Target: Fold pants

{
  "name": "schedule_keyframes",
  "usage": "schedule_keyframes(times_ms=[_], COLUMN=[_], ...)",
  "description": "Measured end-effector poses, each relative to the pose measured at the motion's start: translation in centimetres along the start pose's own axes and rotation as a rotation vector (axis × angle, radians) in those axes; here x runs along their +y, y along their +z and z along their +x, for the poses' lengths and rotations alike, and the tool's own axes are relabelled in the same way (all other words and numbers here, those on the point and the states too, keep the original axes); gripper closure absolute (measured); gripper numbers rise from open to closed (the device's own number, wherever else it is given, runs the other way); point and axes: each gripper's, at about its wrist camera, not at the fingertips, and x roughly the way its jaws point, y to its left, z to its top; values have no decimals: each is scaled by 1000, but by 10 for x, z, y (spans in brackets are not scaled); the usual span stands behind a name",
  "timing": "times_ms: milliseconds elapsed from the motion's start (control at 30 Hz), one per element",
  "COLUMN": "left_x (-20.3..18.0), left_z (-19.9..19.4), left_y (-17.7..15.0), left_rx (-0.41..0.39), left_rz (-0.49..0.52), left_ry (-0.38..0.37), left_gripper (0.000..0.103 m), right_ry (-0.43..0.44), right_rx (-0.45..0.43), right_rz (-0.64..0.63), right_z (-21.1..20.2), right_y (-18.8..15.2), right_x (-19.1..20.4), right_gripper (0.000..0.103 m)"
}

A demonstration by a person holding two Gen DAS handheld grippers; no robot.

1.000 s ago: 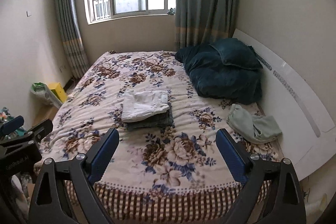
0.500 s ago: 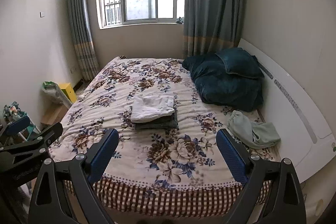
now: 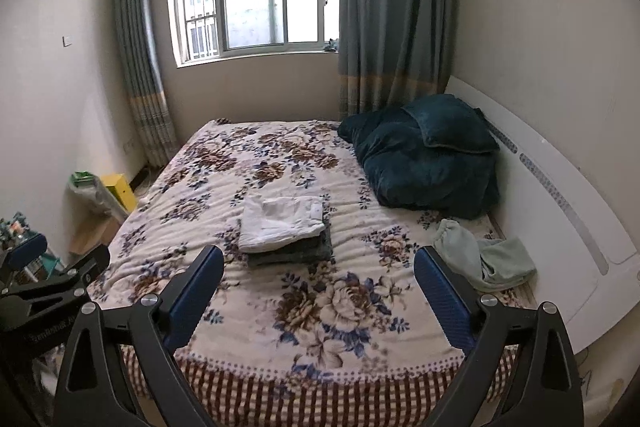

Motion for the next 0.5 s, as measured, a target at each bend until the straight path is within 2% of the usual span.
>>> schedule_keyframes(times_ms=[267,500], left_x=[-8,-13], left_z=[62,94], left_y=[2,9], left_rx=[84,103], left_rz=[28,22], left_ry=[25,46], left_gripper=[0,0], right_ry=[-37,-42], right_rx=[57,108], right_rz=[2,6], right_z=[78,136], right_y=[10,9], right_x=[3,6], right_gripper=[5,5])
